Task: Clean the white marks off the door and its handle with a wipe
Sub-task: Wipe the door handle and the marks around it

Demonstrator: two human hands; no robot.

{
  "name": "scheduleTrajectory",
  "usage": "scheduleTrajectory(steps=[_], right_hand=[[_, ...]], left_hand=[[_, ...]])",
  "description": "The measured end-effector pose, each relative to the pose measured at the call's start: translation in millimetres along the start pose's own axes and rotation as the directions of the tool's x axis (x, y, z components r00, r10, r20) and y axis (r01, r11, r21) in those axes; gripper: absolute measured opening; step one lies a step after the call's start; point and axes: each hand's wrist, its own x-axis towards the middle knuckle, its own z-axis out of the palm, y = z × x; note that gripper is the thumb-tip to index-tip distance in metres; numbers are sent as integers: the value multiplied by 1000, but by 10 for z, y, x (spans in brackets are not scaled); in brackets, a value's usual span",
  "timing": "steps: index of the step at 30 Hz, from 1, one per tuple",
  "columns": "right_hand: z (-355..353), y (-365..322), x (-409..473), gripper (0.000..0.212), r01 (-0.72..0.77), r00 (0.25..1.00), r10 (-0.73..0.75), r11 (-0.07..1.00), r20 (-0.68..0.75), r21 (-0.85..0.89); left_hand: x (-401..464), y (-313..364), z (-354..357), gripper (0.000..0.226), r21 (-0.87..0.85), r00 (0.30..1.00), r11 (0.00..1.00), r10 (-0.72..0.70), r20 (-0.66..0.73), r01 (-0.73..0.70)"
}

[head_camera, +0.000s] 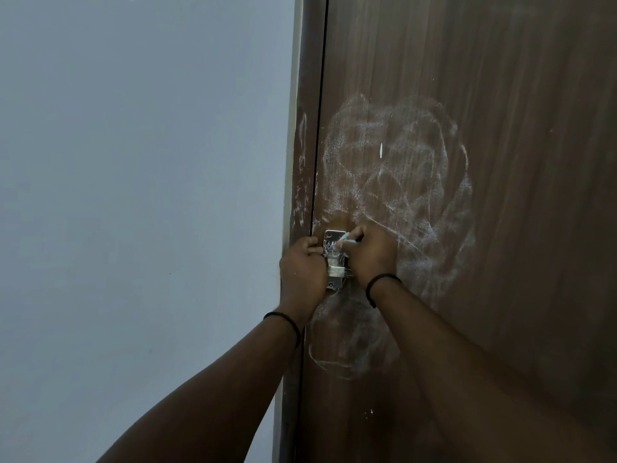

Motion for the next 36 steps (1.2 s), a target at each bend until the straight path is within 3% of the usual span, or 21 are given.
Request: scheduleTrajectory(steps=[3,6,8,10,13,15,19,20,22,24,25,29,33,36], right_hand=[[23,-92,27,14,81,993,-80,997,-83,8],[30,-62,51,11,209,976,-215,967,-28,-145],[19,-26,56,16,353,934,-355,891,44,-285],[14,-65,59,17,530,843,-521,769,131,-358],[53,-174,102,13,681,730,-555,641,398,-356],[59,-188,131,15,678,730,-529,641,433,-359],[-18,-87,171,8,468,882,-469,857,53,-215],[-25,-81,175,7,420,904,-428,881,13,-216],[16,-131,197,10,447,894,-441,874,79,-191],[61,-179,202,13,587,808,-531,764,255,-268],[75,-189,225,13,606,794,-543,744,274,-280],[0,-132,311,12,400,916,-399,912,29,-91],[-20,-180,246,16,578,815,-524,764,248,-285],[-40,-257,243,19,646,753,-535,711,382,-277]], left_hand=[[-9,13,0,39,12,1000,1000,-3,2,3],[-14,5,-27,37,74,1000,997,22,3,-22],[-13,-9,-30,35,101,999,994,46,3,-46],[-31,-20,-17,35,94,998,994,58,-18,-56],[-109,-50,13,33,46,995,997,64,-78,-60],[-162,-86,4,31,47,990,996,87,-110,-82],[-181,-95,-37,32,120,971,973,210,-117,-196],[-191,-73,-41,33,137,965,966,234,-118,-218],[-205,-8,-34,33,168,950,949,290,-118,-269],[-203,43,-8,36,204,919,914,378,-114,-351],[-200,58,1,39,235,896,888,429,-112,-396],[-139,70,-8,45,288,843,827,528,-104,-483],[-39,5,-19,43,279,814,800,573,-97,-531],[24,-75,17,40,302,834,811,546,-81,-501]])
